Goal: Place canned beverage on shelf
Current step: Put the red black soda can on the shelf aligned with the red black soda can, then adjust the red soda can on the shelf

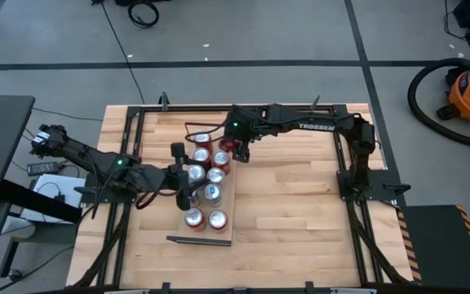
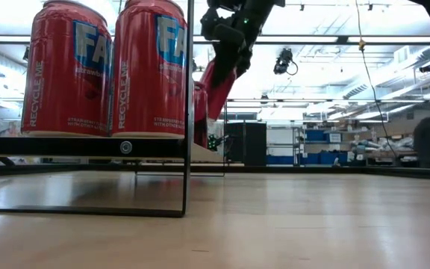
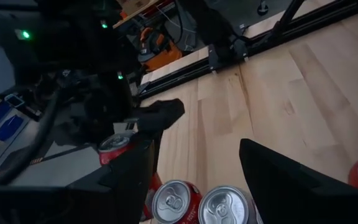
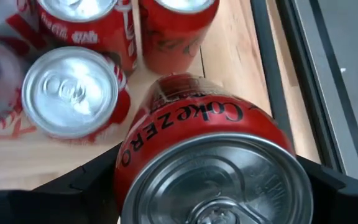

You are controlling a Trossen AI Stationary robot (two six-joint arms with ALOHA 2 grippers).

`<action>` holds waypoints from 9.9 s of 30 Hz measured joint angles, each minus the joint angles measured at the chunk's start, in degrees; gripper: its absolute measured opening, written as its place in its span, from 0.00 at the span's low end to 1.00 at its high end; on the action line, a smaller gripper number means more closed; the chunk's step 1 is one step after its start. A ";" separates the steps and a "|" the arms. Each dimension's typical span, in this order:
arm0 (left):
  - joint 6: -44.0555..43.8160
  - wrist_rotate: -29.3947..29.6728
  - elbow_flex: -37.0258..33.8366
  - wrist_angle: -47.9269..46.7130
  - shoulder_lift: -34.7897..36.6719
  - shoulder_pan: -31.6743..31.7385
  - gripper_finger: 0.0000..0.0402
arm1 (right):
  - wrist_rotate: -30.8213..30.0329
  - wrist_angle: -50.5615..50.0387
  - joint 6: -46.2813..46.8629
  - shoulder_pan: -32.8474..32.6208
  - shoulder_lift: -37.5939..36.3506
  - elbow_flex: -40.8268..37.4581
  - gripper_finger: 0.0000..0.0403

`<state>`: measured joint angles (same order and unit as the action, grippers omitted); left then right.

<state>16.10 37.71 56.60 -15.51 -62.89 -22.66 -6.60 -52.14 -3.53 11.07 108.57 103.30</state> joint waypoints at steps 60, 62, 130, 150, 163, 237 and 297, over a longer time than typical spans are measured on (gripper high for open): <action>-2.02 -0.04 -0.04 -3.14 0.02 0.05 0.62 | 6.28 6.44 -5.50 2.54 8.26 -1.02 0.91; -2.03 -0.04 -0.04 -3.14 0.02 0.05 0.62 | 6.28 6.40 -5.53 2.54 8.20 -1.02 0.91; -3.02 -0.04 0.02 -4.39 0.00 0.05 0.62 | -3.20 22.87 -4.16 -0.54 -10.42 -22.81 0.91; -2.90 -0.04 0.02 -3.56 0.00 0.05 0.62 | -5.05 53.13 -1.99 -0.17 -14.19 -44.31 0.71; -2.82 -0.04 0.00 -3.17 0.00 0.05 0.62 | -2.14 61.13 -1.11 -0.17 -14.03 -48.06 0.39; -13.72 3.89 -12.17 4.19 7.93 -10.89 0.62 | -4.41 69.26 12.12 -23.43 -24.33 -59.49 0.11; -69.21 16.86 -32.96 -8.99 8.79 -44.21 0.62 | -22.27 92.87 20.24 -37.59 -0.87 -51.84 0.12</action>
<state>-53.11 54.57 23.64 -24.50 -54.11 -66.87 -28.86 40.73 16.71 -26.52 107.70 51.46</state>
